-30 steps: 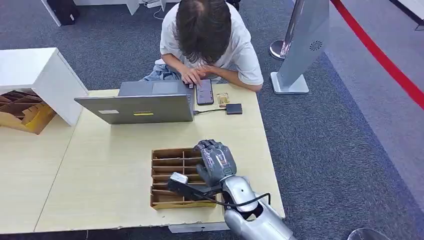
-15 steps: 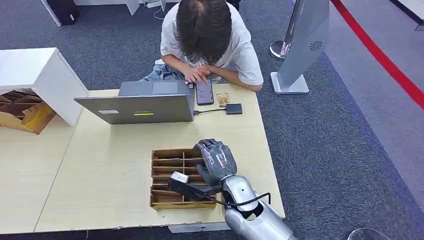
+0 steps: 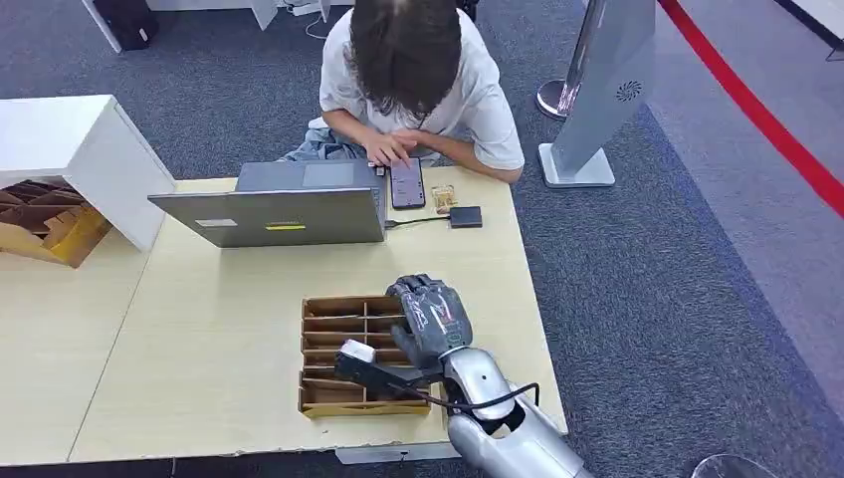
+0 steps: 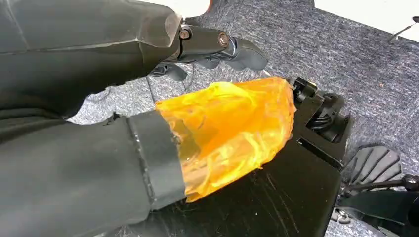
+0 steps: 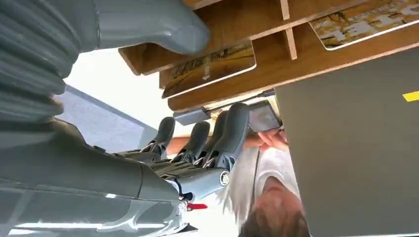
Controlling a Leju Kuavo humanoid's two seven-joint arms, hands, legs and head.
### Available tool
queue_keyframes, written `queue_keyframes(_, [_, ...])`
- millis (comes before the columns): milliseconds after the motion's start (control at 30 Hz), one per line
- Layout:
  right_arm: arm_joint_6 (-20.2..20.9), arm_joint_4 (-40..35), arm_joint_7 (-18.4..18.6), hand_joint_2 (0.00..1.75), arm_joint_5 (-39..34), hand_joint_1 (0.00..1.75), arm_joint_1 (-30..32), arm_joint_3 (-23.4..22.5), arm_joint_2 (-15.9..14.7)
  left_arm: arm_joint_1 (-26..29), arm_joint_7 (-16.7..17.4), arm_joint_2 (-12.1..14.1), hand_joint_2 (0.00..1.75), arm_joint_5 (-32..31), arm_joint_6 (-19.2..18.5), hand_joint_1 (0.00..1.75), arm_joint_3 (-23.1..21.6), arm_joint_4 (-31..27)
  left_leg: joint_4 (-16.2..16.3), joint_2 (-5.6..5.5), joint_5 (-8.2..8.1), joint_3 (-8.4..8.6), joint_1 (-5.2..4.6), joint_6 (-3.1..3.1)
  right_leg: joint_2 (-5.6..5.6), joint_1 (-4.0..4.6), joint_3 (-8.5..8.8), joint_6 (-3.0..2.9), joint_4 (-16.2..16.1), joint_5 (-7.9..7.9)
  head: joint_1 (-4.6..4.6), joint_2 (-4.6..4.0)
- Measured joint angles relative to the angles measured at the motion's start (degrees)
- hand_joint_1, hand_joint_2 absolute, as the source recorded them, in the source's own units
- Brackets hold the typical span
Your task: Pass the card to the sensor for recognition and then transmit it.
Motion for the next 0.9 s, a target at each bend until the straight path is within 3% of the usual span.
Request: queue_keyframes(900, [0.0, -1.4, 0.0, 1.75, 0.0, 0.77, 0.0, -0.9, 0.0, 0.2, 0.0, 0.0, 0.00, -0.6, 0.0, 0.00, 1.3, 0.0, 0.0, 0.00, 0.00, 0.00, 0.00, 0.00, 0.00, 0.00, 0.00, 0.00, 0.0, 0.00, -0.02, 0.00])
